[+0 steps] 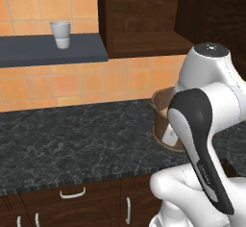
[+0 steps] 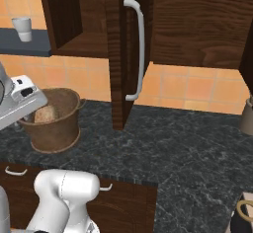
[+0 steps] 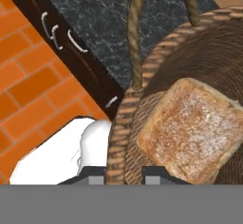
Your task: Open the cabinet, pick up the bread from the cabinet and place it in the basket. Then move the basket to the dining counter.
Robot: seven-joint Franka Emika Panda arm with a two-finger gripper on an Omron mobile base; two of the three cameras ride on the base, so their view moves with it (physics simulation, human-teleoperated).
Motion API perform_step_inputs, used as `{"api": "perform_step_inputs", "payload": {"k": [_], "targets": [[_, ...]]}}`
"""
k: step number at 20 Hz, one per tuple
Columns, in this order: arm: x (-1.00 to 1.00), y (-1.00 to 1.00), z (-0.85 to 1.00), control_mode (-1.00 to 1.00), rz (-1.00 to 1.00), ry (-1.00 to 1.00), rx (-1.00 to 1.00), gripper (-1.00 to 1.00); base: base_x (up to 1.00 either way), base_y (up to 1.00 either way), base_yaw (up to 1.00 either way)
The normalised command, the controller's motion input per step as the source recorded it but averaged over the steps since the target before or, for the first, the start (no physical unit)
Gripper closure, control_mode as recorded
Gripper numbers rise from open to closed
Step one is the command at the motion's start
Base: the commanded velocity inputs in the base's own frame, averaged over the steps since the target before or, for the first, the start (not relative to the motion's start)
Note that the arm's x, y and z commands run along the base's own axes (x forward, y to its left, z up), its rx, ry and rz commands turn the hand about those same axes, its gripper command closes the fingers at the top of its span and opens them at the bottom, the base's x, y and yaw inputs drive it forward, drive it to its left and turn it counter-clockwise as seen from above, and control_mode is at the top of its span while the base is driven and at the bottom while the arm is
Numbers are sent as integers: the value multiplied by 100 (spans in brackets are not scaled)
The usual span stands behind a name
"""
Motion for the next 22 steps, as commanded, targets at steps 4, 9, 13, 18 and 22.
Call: {"api": "perform_step_inputs", "payload": {"k": [4, 9, 13, 18, 22], "targets": [[-19, -4, 4, -100, -5, 1, 9, 100, 0, 0, 0], [-7, 2, -1, -100, -2, 1, 0, 100, 0, 0, 0], [0, 5, 0, -100, 0, 0, 0, 100, 0, 0, 0], [-3, 0, 0, -100, 0, 0, 0, 100, 0, 0, 0], [-32, 9, 0, 100, 0, 0, 0, 100, -16, 8, 0]]}}
